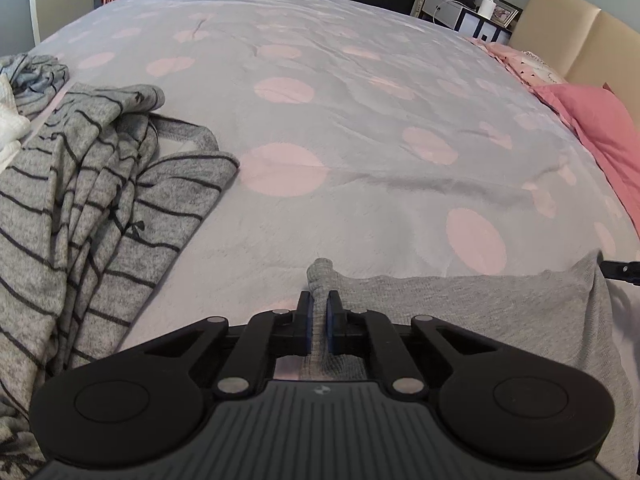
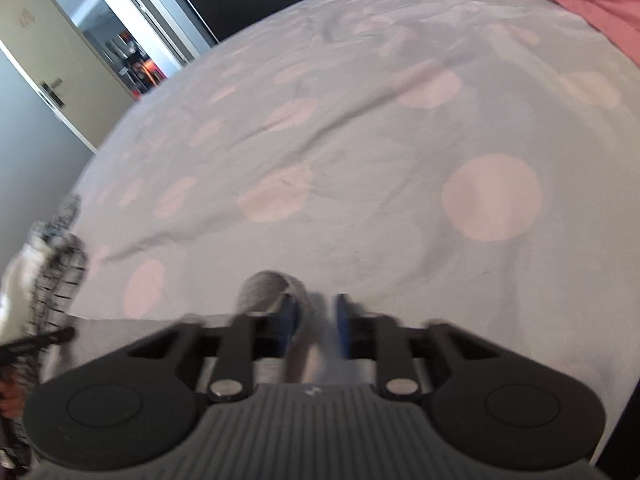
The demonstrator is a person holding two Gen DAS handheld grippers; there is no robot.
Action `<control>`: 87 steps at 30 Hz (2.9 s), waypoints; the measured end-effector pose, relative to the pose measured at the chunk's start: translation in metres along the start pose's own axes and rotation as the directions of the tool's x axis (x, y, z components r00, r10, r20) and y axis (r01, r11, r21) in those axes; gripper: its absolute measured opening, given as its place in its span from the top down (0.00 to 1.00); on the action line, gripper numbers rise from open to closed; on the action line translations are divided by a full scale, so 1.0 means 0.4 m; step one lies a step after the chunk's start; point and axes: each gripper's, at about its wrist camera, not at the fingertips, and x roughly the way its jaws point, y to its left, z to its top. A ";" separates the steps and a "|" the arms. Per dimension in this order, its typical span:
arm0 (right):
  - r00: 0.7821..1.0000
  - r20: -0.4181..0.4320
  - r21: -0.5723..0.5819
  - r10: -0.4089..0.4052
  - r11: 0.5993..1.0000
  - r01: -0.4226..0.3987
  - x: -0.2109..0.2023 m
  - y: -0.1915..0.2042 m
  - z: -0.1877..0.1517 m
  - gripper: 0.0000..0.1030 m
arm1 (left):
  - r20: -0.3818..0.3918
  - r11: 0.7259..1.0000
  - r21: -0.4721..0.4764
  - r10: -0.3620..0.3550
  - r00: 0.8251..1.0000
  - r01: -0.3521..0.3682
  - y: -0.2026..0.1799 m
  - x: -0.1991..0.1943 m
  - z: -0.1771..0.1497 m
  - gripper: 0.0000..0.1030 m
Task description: Fold clothes
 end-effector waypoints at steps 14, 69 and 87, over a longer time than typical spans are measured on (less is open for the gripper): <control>0.967 0.253 -0.965 0.030 -0.056 0.254 -0.210 0.289 -0.074 0.98 | 0.071 0.998 -0.008 0.067 0.995 -0.066 0.059 -0.102 0.045 0.97; 0.969 0.143 -0.394 -0.202 0.886 0.243 -0.016 0.174 0.051 0.63 | 0.105 0.980 0.055 0.184 0.977 -0.190 0.005 -0.027 0.052 0.95; 0.987 -0.089 -0.304 -0.135 0.947 0.103 -0.240 0.079 -0.208 0.57 | 0.042 0.996 0.071 0.057 0.997 -0.060 0.030 -0.263 -0.179 0.58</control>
